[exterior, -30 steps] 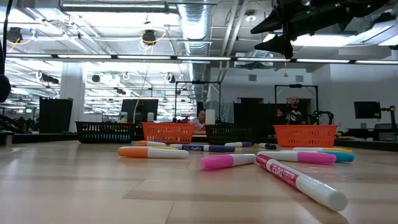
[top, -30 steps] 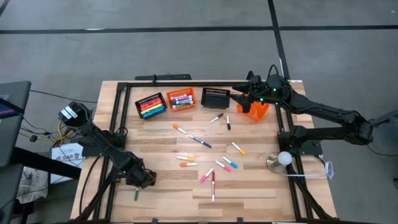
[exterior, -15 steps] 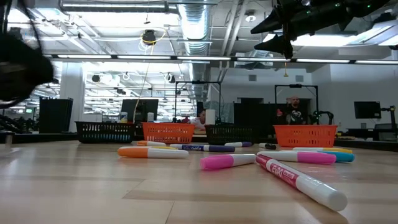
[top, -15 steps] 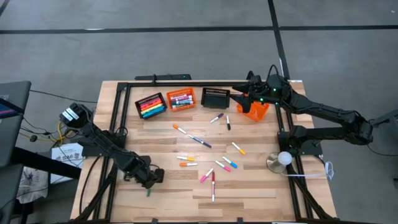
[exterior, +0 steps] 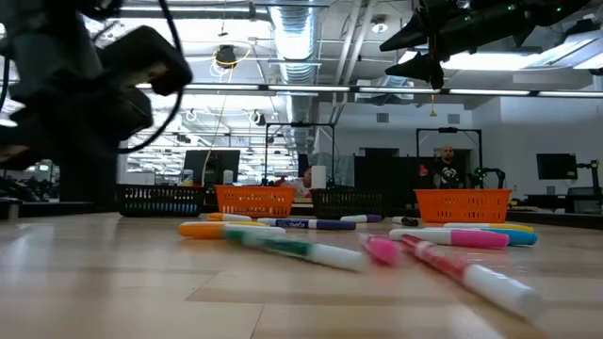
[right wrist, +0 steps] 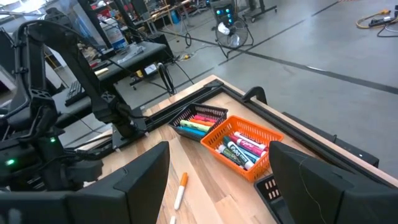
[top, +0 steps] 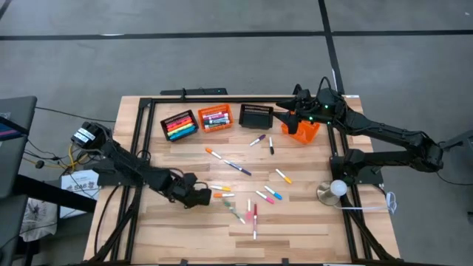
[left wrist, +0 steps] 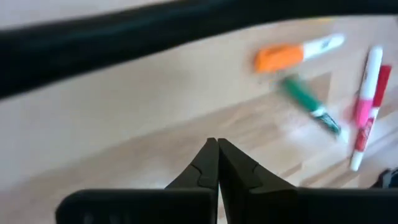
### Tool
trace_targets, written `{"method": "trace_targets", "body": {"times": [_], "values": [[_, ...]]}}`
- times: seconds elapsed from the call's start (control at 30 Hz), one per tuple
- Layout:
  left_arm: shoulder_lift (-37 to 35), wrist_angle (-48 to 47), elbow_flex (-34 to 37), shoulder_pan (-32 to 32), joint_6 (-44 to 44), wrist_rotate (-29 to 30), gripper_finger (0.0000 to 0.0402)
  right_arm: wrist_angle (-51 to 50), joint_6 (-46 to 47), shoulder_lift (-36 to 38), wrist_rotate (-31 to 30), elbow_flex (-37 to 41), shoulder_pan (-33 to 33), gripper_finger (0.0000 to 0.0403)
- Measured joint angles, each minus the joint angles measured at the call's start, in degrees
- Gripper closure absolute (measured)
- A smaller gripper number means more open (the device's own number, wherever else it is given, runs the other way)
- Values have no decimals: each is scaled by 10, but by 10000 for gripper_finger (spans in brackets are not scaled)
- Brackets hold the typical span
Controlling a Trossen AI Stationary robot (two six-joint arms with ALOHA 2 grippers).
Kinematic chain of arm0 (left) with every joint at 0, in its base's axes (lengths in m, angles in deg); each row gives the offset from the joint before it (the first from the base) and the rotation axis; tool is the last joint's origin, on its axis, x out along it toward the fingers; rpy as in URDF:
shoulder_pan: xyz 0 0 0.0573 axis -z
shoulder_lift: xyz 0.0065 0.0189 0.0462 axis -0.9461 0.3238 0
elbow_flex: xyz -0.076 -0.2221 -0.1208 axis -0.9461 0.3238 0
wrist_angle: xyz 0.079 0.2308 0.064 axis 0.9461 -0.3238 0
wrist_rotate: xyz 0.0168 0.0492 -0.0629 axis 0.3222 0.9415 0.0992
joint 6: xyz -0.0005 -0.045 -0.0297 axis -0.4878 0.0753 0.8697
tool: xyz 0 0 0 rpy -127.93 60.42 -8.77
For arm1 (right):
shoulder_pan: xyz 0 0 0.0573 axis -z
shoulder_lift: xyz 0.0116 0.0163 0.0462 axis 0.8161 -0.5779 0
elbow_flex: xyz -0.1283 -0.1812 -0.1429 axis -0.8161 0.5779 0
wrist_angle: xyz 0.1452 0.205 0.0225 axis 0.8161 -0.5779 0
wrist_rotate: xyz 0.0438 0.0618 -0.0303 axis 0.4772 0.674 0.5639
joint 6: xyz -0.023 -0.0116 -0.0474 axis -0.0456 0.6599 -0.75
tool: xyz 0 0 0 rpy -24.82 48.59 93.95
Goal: Pick & Place Markers
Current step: Put the small red marker pen into the right black bin
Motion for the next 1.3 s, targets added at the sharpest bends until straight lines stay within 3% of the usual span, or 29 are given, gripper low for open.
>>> {"method": "trace_targets", "body": {"times": [0.33,0.67,0.83,1.1,1.3], "values": [[-1,1,0,-44,-83,-3,394,-1,0,0,3,0,0,137],[-1,71,0,-44,-159,50,375,-35,0,0,8,0,0,137],[-1,79,0,-43,-171,56,355,-68,-10,0,50,0,-4,137],[-2,149,0,-43,-240,80,312,-75,-30,0,76,0,-56,137],[-2,168,0,-43,-279,81,289,-92,-64,0,76,0,-136,137]]}}
